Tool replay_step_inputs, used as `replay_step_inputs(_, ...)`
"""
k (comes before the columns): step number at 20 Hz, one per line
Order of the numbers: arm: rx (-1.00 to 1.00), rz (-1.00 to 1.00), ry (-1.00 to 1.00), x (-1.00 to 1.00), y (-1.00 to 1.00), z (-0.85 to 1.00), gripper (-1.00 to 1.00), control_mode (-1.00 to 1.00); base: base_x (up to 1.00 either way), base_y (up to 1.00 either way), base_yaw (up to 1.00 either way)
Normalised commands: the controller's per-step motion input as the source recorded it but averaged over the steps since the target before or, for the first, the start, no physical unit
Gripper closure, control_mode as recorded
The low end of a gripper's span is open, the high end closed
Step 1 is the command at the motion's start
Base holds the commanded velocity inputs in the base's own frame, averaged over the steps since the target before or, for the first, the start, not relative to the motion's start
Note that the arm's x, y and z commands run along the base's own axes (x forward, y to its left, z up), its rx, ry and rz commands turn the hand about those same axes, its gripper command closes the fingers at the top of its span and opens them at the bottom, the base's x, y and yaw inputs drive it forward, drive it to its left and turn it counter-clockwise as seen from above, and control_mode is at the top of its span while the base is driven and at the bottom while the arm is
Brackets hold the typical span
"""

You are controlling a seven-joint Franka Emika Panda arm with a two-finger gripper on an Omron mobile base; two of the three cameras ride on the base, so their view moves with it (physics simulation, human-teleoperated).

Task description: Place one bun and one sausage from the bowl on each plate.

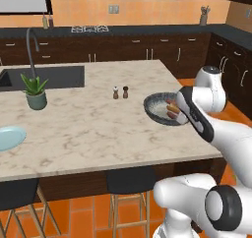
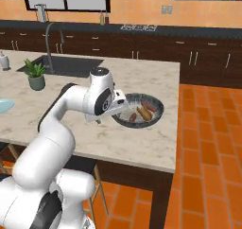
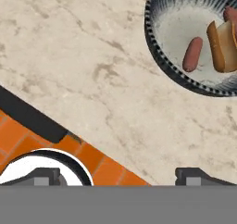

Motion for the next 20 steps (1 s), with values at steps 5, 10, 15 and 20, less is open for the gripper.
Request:
replay_step_inputs(5,-0.06,-0.1,0.11,1.0,-0.87,-0.33,-1.0,-1.0,0.0,0.0,0.0)
replay_step_inputs(10,0.0,-0.03,0.15,0.92,-0.16,0.01,-1.0,-1.0,0.0,0.0,0.0)
replay_step_inputs(15,0.0,0.0,0.03,0.08,0.0,0.0,-1.0,-1.0,0.0,0.0,0.0)
replay_step_inputs(20,0.0,0.0,-0.01,0.28,0.0,-0.17,-1.0,-1.0,0.0,0.0,0.0)
